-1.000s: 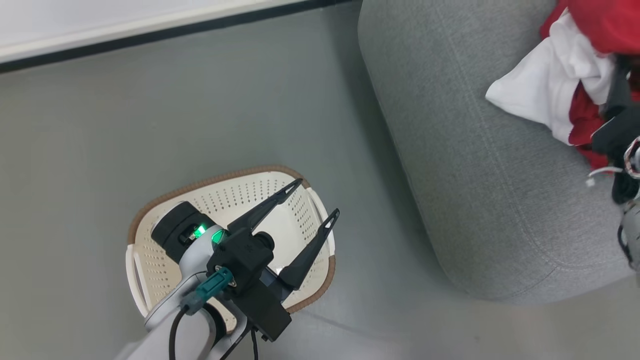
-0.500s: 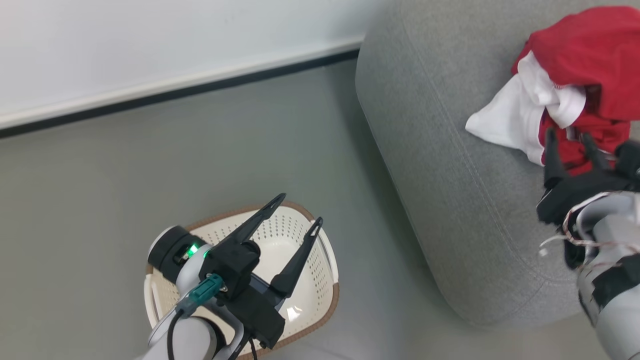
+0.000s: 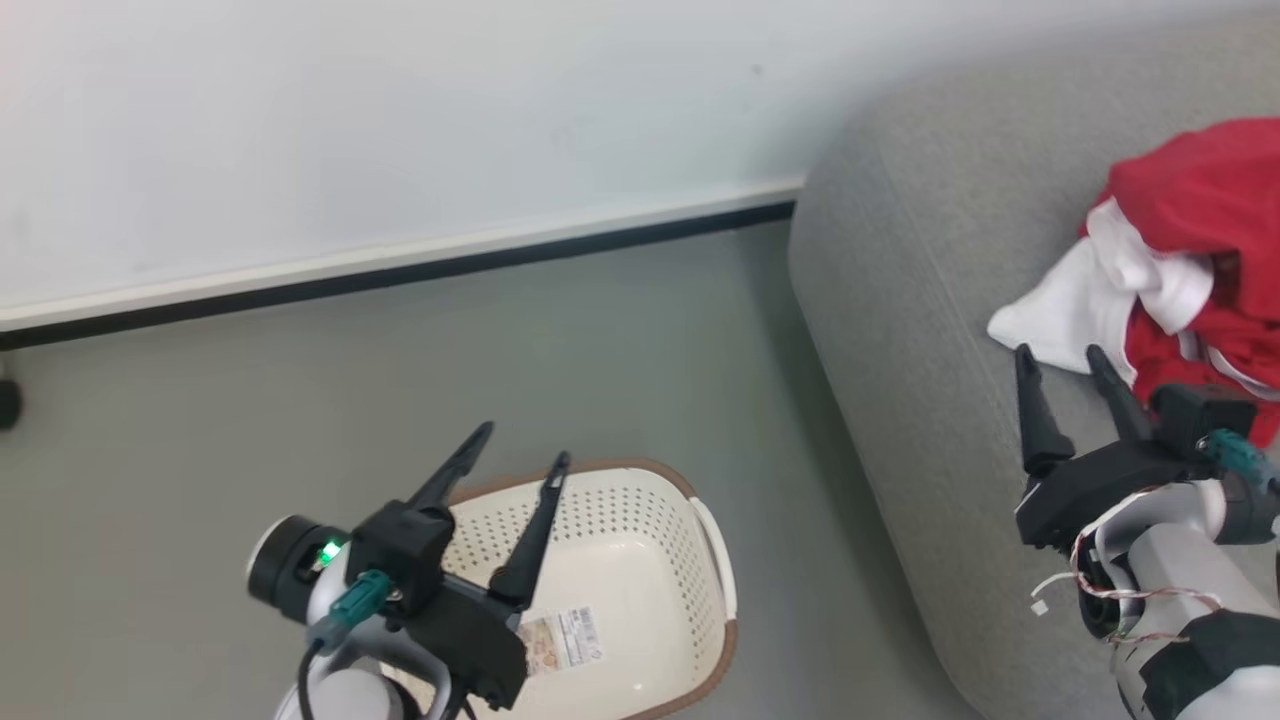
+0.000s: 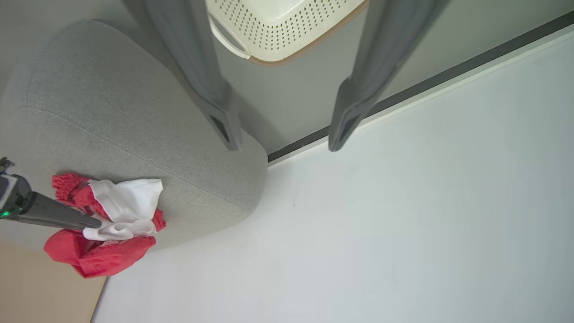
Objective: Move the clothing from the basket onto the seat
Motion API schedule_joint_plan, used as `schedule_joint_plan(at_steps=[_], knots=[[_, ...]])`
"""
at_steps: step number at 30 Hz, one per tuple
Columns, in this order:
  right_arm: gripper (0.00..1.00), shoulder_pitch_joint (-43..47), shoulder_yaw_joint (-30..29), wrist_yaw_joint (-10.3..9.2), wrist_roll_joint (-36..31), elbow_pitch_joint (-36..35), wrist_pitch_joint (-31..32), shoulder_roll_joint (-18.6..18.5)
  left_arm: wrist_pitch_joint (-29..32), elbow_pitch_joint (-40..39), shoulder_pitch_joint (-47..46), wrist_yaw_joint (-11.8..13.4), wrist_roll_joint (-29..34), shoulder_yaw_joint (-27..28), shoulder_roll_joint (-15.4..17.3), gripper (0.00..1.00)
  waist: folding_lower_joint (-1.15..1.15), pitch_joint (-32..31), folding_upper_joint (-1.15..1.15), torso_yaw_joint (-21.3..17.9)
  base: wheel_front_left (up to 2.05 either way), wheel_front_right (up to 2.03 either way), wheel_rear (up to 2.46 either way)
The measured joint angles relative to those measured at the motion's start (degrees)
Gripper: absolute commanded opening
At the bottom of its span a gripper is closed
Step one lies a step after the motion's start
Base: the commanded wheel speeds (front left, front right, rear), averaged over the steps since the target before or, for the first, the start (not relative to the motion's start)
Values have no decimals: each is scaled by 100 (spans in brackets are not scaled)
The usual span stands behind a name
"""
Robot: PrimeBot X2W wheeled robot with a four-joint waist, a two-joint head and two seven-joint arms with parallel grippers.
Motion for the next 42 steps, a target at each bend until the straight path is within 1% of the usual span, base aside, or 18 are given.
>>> schedule_joint_plan(at_steps=[2,9,11,14,23,28,39,42], knots=[[100,135,13,-4,-67,-255,0,16,-42,60,48,77,-3,76,19,100,0,-84,0,95,0,0,0],[100,744,144,-226,-244,-1128,0,115,-163,132,322,341,-123,572,145,100,1,-375,0,435,0,0,0],[100,867,166,-252,-266,-1311,0,125,-198,135,417,386,-179,687,148,100,1,-437,0,499,0,0,0],[100,1059,193,-342,-292,-1570,0,130,-249,142,567,436,-303,842,151,100,1,-522,0,579,0,0,0],[100,1646,190,-548,-319,-2201,0,85,-364,147,894,504,-365,1110,124,100,1,-729,0,743,0,0,0],[100,1931,199,-605,-327,-2473,18,56,-396,145,1072,549,-399,1245,107,100,1,-833,0,799,0,0,0],[100,2348,151,-748,-419,-3108,321,-112,-448,-21,1426,597,-392,1450,19,100,1,-975,1,861,0,0,0],[100,2409,122,-756,-419,-3236,407,-135,-448,-54,1442,597,-375,1497,-1,100,1,-975,1,867,0,0,0]])
